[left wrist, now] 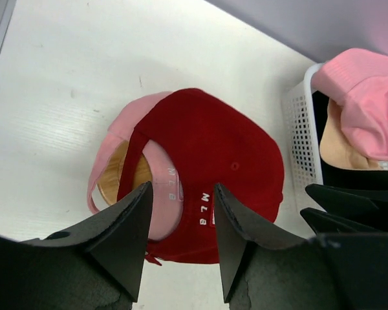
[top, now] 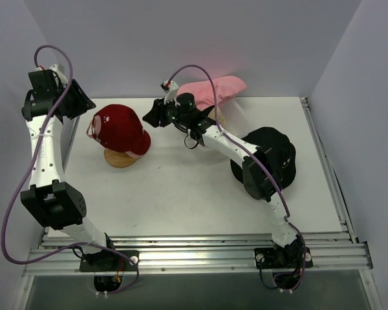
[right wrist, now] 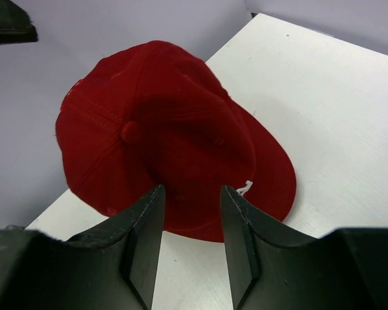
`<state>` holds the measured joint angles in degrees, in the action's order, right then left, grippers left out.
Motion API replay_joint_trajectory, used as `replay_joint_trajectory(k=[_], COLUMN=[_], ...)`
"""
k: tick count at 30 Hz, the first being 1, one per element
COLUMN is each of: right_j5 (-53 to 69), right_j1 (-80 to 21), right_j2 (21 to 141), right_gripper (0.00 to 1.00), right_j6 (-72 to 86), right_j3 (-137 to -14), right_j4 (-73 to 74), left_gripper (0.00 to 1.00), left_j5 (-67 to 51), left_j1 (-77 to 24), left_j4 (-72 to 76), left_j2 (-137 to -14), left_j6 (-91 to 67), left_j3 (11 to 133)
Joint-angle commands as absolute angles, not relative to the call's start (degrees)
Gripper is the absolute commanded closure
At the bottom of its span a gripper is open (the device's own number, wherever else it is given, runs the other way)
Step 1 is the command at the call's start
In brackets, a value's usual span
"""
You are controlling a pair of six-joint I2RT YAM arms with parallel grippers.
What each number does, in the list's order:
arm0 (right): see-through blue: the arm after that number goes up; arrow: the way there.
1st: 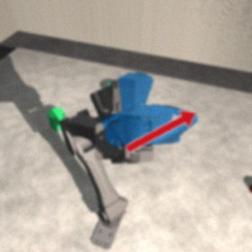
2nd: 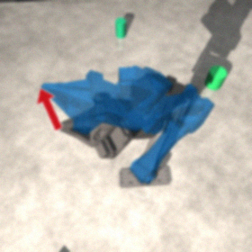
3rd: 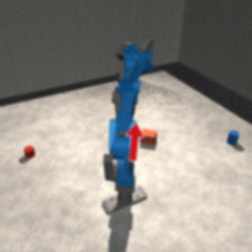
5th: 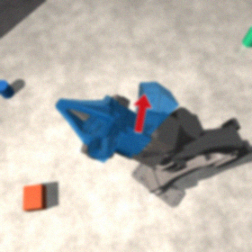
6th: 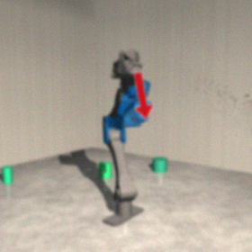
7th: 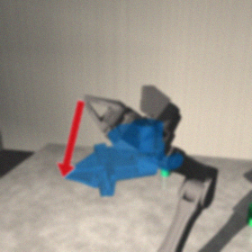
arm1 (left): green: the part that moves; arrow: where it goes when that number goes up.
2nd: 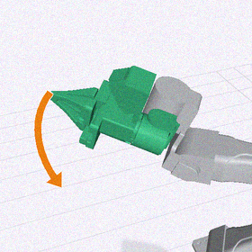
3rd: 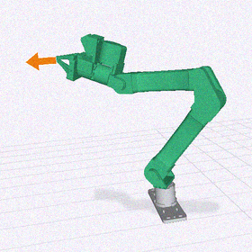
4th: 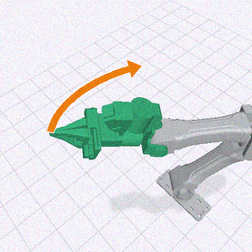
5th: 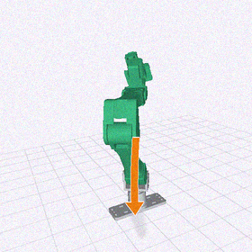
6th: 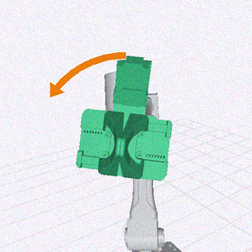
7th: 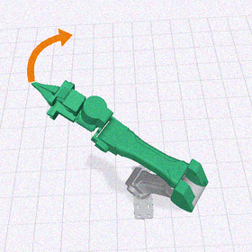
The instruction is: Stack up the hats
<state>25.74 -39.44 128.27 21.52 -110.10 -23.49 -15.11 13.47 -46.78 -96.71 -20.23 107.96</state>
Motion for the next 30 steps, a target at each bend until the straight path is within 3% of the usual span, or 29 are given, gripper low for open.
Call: replay_joint_trajectory(k=[1, 8, 30], right_j5=[29.26, 29.54, 26.99], right_j1=[-40.87, -41.13, -39.73], right_j2=[125.94, 128.58, 125.77], right_gripper=[0.64, 0.64, 0.65], right_j6=[20.3, 20.3, 20.57], right_j3=[-110.82, -113.64, -106.17], right_j4=[-27.51, -25.75, -28.48], left_gripper=[0.49, 0.49, 0.53], left_j5=[-14.24, -11.87, -0.71], left_j1=[13.54, 13.54, 12.92], left_j4=[-48.07, -49.04, -50.01], left_j2=[-95.88, -98.35, -103.09], left_j6=[-18.02, -16.96, -15.73], left_j3=[106.7, 105.55, 104.15])
